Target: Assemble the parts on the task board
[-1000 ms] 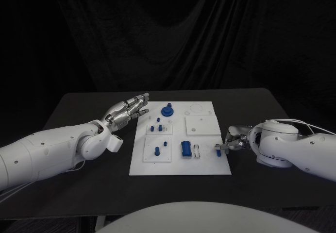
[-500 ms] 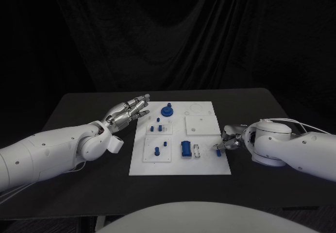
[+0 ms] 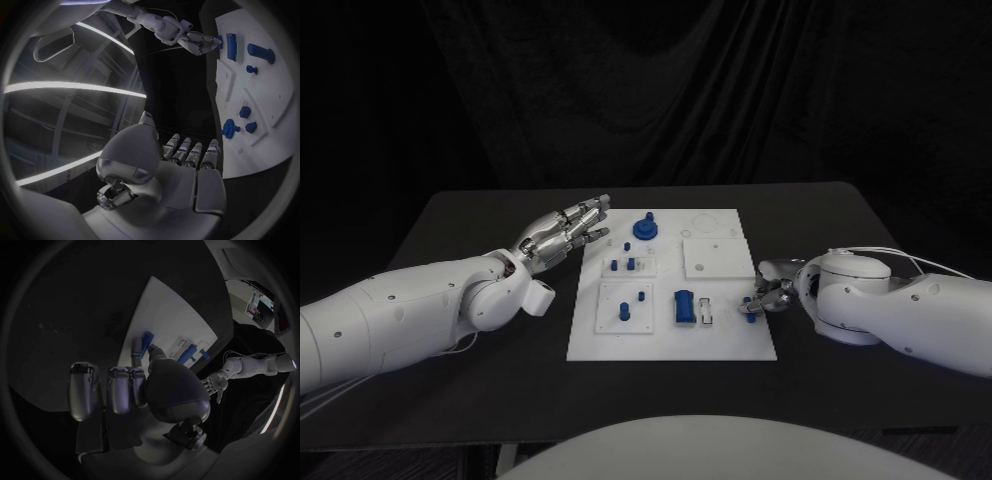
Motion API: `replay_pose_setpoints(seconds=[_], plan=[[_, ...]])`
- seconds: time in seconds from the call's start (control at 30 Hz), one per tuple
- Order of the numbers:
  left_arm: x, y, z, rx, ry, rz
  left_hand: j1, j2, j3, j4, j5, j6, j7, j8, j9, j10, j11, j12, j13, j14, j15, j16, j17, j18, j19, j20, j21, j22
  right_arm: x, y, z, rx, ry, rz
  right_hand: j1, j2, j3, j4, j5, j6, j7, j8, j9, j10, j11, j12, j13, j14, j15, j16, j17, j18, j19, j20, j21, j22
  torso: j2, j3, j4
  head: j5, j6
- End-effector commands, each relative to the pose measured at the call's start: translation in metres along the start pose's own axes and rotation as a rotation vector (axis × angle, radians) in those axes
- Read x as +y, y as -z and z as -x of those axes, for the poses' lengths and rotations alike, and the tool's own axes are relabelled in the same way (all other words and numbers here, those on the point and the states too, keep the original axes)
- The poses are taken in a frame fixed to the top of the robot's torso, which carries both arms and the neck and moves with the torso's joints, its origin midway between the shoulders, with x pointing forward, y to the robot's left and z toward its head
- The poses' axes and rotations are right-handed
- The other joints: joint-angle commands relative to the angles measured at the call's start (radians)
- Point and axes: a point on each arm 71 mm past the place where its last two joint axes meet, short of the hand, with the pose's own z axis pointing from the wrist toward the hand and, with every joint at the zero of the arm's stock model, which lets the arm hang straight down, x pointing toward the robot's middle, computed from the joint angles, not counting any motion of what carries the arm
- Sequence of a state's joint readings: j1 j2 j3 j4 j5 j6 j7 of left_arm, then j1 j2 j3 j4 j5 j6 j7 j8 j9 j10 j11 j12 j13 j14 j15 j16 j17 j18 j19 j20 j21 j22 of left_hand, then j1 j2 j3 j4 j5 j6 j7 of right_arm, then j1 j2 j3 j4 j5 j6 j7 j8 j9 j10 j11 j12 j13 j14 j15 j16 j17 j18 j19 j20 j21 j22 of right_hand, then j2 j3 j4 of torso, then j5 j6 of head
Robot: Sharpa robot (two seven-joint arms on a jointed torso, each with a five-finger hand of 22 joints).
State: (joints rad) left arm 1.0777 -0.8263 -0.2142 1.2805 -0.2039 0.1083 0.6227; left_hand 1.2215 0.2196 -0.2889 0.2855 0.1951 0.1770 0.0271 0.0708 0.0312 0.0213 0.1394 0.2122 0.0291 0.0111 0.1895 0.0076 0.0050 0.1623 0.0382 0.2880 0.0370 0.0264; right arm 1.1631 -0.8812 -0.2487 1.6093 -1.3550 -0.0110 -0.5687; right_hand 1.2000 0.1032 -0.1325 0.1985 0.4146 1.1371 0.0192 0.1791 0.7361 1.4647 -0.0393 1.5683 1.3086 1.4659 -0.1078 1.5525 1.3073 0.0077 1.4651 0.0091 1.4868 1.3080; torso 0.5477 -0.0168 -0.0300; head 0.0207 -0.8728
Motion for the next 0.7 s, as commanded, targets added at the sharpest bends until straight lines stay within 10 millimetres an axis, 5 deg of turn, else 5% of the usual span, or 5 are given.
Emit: replay_pose_setpoints(seconds=[0.03,0.23,0.4,0.7], plan=[[0.0003,0.0,-0.0023,0.019,0.008,-0.011,0.008,0.002,0.007,-0.001,0.009,0.0,0.006,0.001,-0.001,-0.005,0.005,-0.004,-0.001,-0.001,0.004,0.001,0.0,0.008,-0.003,0.001,0.001,-0.001,-0.003,-0.0011,-0.0022,0.015,0.044,-0.047,0.012,-0.003,0.011,-0.006,0.003,-0.01,0.002,0.0,0.0,0.106,-0.004,0.003,0.262,0.096,-0.006,0.004,0.215,0.017,0.054,-0.008,-0.009,0.23,0.001,0.0004,0.0001,0.001,0.0],[0.0007,0.0002,-0.0025,0.02,0.01,-0.01,0.013,0.013,0.013,0.0,0.05,-0.002,0.005,0.001,-0.001,-0.006,0.007,-0.003,-0.001,-0.001,0.005,0.001,0.0,0.006,-0.003,0.001,0.002,-0.001,-0.0019,-0.003,-0.0047,0.021,0.053,-0.05,0.071,-0.009,0.076,-0.053,0.005,-0.041,0.01,-0.022,-0.013,0.106,0.002,0.003,0.262,0.095,-0.003,0.003,0.211,0.019,0.049,-0.006,-0.019,0.227,0.0,0.0001,-0.0007,0.004,0.0],[0.001,0.0005,-0.0025,0.021,0.011,-0.009,0.015,0.022,0.017,0.0,0.082,-0.003,0.004,0.001,-0.001,-0.006,0.008,-0.003,-0.001,-0.001,0.006,0.001,0.0,0.005,-0.003,0.001,0.003,-0.001,-0.0013,-0.0041,-0.0053,0.013,0.048,-0.041,0.113,-0.031,0.185,-0.115,0.008,-0.068,0.023,-0.047,-0.039,0.106,0.014,0.003,0.262,0.093,0.005,0.001,0.206,0.022,0.043,0.0,-0.031,0.223,0.0,0.0002,-0.0013,0.007,0.0],[0.0013,0.0009,-0.0023,0.021,0.011,-0.009,0.019,0.031,0.023,-0.001,0.113,-0.006,0.003,0.0,-0.001,-0.007,0.009,-0.004,-0.001,-0.002,0.006,0.001,-0.001,0.004,-0.003,0.001,0.003,-0.001,0.0009,-0.0043,-0.0046,-0.005,-0.043,-0.002,0.052,-0.081,0.407,-0.21,0.002,-0.083,0.038,-0.035,-0.049,0.106,0.028,0.003,0.262,0.093,0.019,0.0,0.205,0.024,0.04,0.011,-0.039,0.221,0.0,0.0006,-0.0005,0.007,0.0]])
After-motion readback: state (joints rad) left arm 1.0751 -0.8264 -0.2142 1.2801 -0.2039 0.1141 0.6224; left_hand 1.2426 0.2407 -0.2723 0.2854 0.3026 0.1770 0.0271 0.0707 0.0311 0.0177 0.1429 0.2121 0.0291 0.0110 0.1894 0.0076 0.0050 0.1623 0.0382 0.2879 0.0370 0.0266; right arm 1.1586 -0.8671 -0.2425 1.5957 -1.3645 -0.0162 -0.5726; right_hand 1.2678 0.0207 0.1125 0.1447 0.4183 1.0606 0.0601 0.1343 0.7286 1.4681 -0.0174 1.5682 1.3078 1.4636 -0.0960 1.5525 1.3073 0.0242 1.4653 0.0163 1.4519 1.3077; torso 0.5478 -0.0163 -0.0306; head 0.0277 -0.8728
